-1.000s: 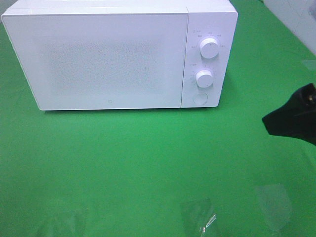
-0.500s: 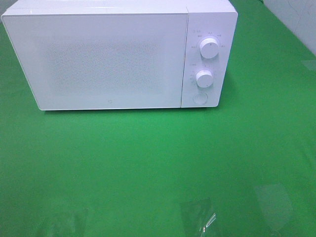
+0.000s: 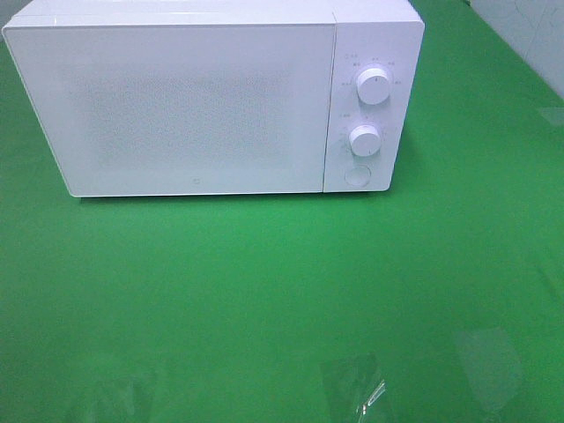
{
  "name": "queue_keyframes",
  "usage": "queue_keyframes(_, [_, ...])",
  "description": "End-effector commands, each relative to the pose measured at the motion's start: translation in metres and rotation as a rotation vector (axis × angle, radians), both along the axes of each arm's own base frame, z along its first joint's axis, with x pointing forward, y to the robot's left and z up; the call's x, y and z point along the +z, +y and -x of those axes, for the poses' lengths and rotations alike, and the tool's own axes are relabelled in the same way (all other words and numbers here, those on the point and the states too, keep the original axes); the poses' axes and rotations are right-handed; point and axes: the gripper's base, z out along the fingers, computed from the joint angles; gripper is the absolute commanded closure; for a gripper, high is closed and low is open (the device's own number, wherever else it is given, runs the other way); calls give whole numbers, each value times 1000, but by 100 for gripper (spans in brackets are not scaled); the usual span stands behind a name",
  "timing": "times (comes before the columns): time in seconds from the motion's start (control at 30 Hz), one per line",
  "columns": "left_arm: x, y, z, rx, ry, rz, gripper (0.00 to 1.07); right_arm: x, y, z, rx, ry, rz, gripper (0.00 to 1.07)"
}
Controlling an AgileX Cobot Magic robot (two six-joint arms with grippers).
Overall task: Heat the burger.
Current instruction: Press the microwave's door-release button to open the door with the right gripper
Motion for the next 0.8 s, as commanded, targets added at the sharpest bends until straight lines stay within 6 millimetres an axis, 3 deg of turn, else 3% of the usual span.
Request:
queue_keyframes(0.03, [-1, -1, 3, -3, -25, 7, 6, 0, 1, 12, -20, -57, -41, 31])
queue_keyframes(0.3, [-1, -1, 3, -3, -25, 7, 6, -5, 2, 33, -37, -100, -71, 31])
queue_keyframes(0.43, [-1, -1, 3, -3, -24, 7, 6, -16, 2, 32, -41, -24, -63, 31])
queue_keyframes(0.8, [-1, -1, 3, -3, -24, 7, 6, -17, 2, 31, -39, -18, -68, 31])
